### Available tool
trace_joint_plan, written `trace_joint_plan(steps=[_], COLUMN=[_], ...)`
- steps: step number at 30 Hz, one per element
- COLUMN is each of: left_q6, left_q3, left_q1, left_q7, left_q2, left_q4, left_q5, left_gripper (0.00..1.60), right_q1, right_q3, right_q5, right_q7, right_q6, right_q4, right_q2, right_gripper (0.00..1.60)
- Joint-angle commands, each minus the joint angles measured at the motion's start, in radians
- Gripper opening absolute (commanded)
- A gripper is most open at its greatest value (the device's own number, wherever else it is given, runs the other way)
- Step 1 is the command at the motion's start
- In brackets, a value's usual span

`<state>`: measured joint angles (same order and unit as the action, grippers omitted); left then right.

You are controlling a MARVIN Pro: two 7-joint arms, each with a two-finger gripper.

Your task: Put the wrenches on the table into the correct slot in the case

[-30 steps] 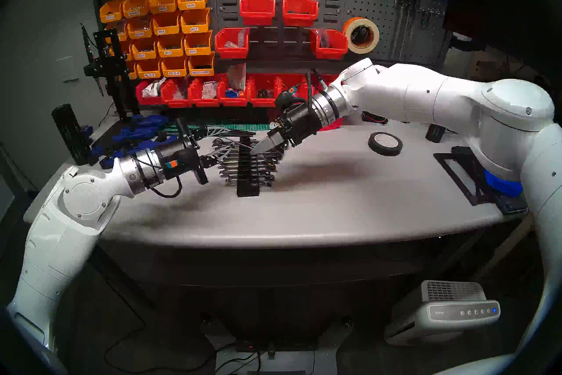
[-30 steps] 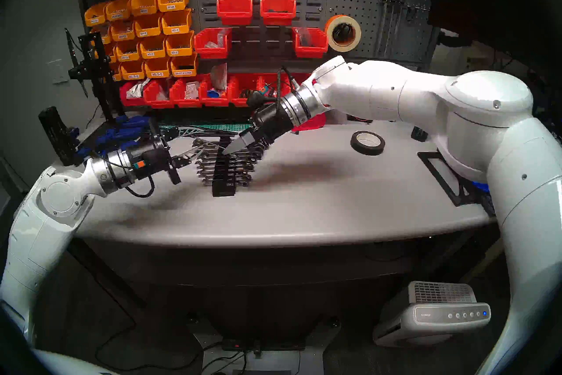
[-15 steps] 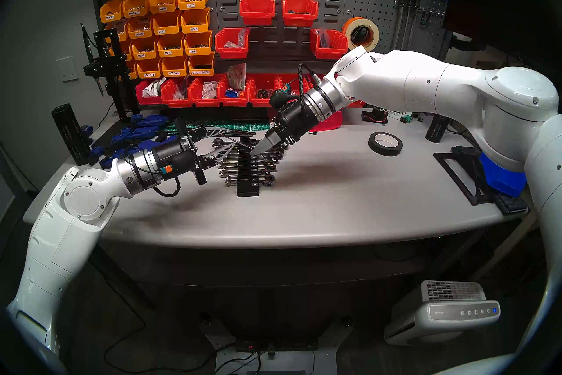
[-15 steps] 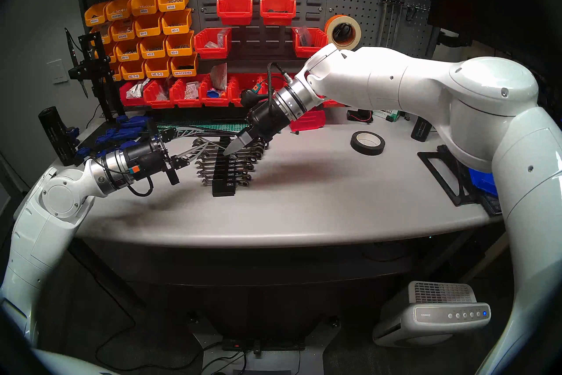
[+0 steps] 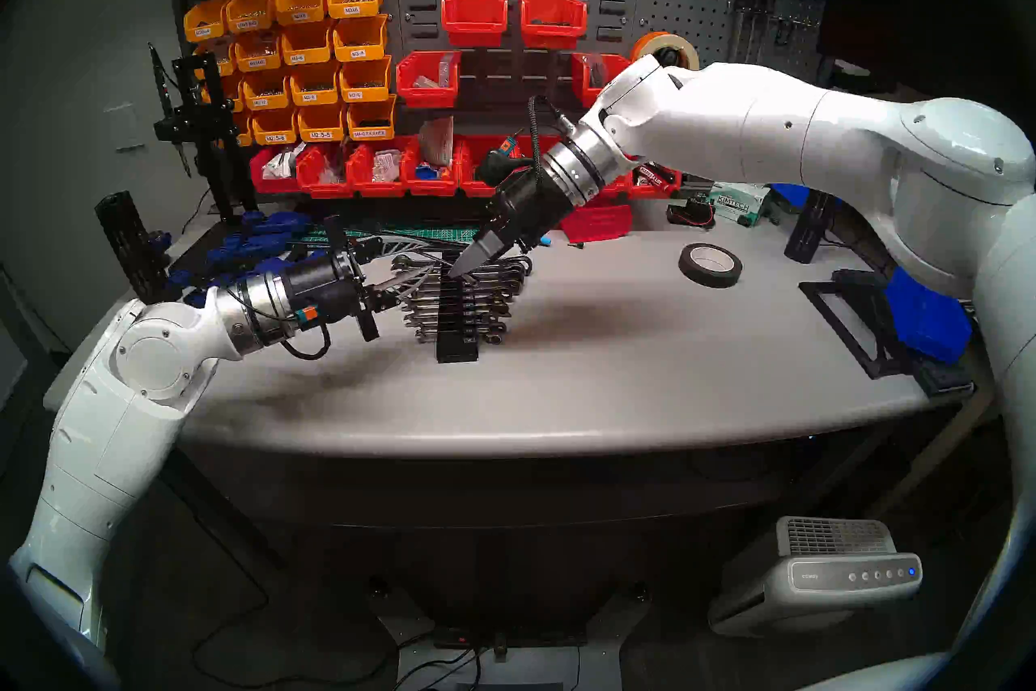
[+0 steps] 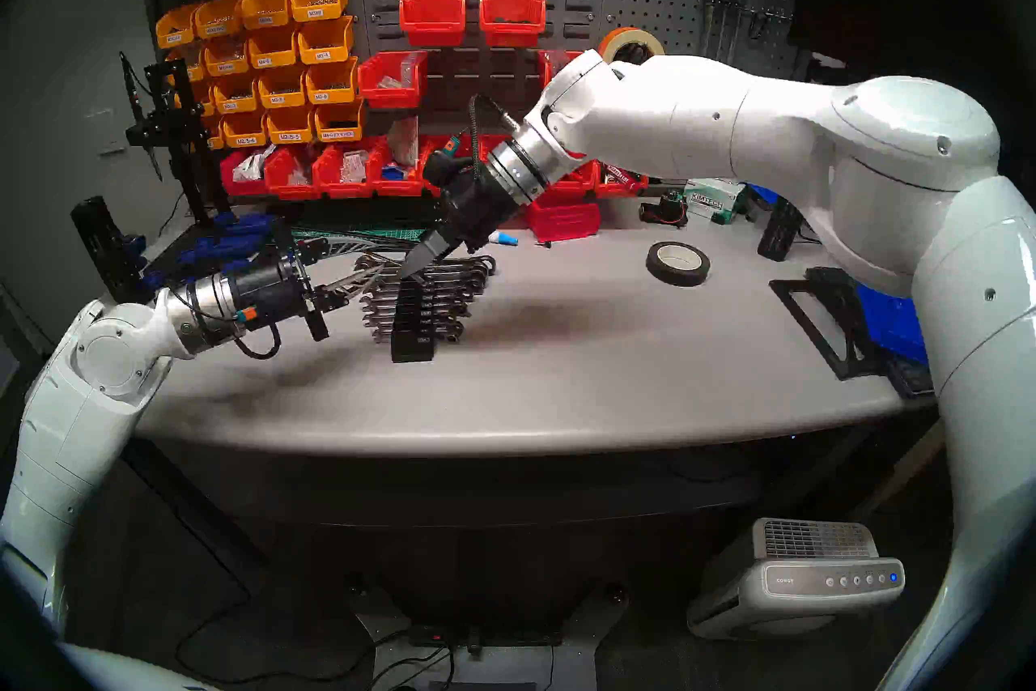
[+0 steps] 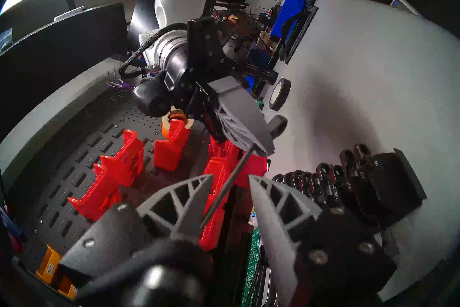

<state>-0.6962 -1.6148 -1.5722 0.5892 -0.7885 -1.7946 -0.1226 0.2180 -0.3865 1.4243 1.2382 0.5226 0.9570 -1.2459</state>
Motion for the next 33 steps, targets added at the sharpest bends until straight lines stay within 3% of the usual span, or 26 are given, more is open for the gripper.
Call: trace_joint_plan(steps=[1,12,13,14,16,17,19,20,25,27,33], left_q6=[-0.004,-0.019,-0.013,-0.026,-0.027,-0.029,-0.029,-0.027,-0.028,-0.028,-0.024], left_q3=[-0.006,0.015,0.014,0.012,0.01,0.01,0.005,0.004,-0.002,-0.004,-0.008], left_q1=[0.046,0.09,0.09,0.09,0.092,0.092,0.091,0.089,0.081,0.079,0.074], left_q7=[0.001,-0.013,-0.011,-0.017,-0.016,-0.016,-0.015,-0.013,-0.009,-0.009,-0.005], left_q2=[0.009,-0.017,-0.017,-0.023,-0.022,-0.023,-0.022,-0.022,-0.02,-0.019,-0.017], left_q4=[0.002,0.039,0.037,0.042,0.044,0.045,0.044,0.045,0.04,0.041,0.037], left_q5=[-0.018,-0.04,-0.042,-0.036,-0.044,-0.043,-0.05,-0.04,-0.041,-0.044,-0.045], left_gripper=[0.88,0.82,1.05,1.05,0.99,0.85,0.88,0.78,0.92,0.8,0.78], right_q1=[0.089,0.105,0.104,0.103,0.102,0.102,0.099,0.099,0.101,0.098,0.095], right_q3=[0.035,0.017,0.015,0.015,0.013,0.01,0.011,0.011,0.01,0.012,0.014], right_q5=[0.004,-0.015,-0.016,-0.017,-0.022,-0.028,-0.029,-0.032,-0.046,-0.044,-0.043], right_q7=[-0.002,-0.035,-0.041,-0.05,-0.064,-0.066,-0.079,-0.079,-0.092,-0.095,-0.097], right_q6=[0.028,0.056,0.058,0.056,0.052,0.047,0.045,0.044,0.043,0.045,0.046], right_q4=[0.031,0.072,0.073,0.074,0.074,0.073,0.071,0.07,0.071,0.071,0.073], right_q2=[-0.011,0.008,0.011,0.013,0.016,0.016,0.016,0.015,0.011,0.013,0.015], right_gripper=[0.0,0.0,0.0,0.0,0.0,0.0,0.0,0.0,0.0,0.0,0.0])
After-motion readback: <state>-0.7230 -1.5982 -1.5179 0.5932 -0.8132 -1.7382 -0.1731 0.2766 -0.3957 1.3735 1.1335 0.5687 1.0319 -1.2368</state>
